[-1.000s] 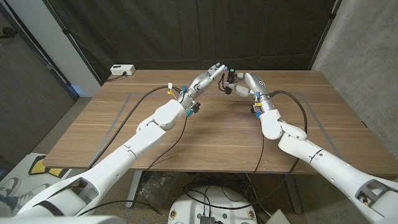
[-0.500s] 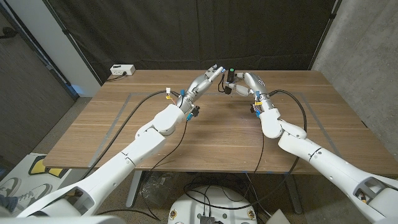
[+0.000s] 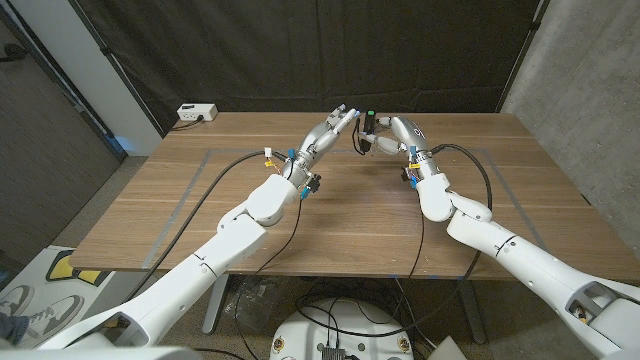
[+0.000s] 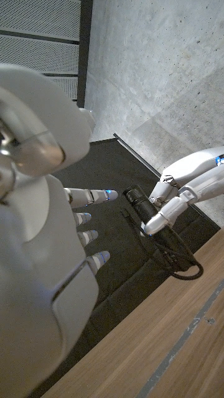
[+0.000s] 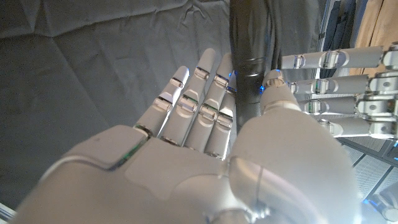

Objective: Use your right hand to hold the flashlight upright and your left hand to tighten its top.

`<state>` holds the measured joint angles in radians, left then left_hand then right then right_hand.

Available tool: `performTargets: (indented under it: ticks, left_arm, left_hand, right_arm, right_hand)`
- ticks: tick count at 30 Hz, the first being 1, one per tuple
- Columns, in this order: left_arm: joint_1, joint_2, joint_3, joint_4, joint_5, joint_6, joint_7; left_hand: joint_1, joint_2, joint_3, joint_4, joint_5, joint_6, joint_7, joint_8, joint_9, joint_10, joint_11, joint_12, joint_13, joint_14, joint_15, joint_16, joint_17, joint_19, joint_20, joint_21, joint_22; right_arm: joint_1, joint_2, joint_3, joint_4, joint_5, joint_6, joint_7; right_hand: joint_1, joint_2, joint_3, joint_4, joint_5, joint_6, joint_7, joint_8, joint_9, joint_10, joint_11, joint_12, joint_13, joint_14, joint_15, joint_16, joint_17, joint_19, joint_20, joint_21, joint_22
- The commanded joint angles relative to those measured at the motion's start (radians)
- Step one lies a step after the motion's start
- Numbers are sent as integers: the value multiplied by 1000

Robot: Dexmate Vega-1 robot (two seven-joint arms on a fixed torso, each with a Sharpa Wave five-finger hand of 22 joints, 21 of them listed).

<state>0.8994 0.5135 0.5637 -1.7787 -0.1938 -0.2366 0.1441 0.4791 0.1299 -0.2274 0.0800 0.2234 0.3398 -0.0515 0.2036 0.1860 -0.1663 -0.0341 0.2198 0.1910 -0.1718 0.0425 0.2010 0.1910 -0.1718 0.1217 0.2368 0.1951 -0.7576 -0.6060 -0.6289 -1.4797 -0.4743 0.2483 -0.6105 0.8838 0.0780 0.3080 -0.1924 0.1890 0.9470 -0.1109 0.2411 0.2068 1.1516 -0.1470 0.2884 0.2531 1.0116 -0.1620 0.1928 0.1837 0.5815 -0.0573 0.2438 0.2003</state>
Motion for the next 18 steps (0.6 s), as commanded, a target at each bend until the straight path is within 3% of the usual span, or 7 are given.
performTargets:
  ticks: [1,9,18]
  left_arm:
    - [13,-2,-2,-13,9,17,15]
    - [8,12,5,-43,75,73,49]
    - [-9,19,15,-42,110,95,50]
  left_hand:
    - [5,-4,-7,0,1,20,1,6,2,6,-4,7,2,-67,-2,5,1,-208,8,1,3]
    - [3,0,-9,4,1,39,32,9,2,-4,-8,1,2,-84,-4,-4,2,-220,2,-4,3]
    - [-5,2,-13,11,0,29,34,2,1,-22,-10,-7,2,-105,-7,-11,3,-233,-1,-9,4]
  right_arm:
    - [5,4,-3,11,6,18,1]
    - [-6,-1,6,-4,7,17,-4]
    - [-15,-4,13,-19,8,9,-1]
  right_hand:
    - [78,81,74,70,6,104,-99,7,4,66,-58,7,4,12,-74,2,5,-4,-60,1,3]
    - [78,82,74,71,6,107,-99,8,4,66,-58,7,6,11,-74,1,4,-3,-60,1,3]
    - [78,81,73,72,6,107,-99,8,4,65,-59,7,8,12,-73,1,4,-4,-61,1,2]
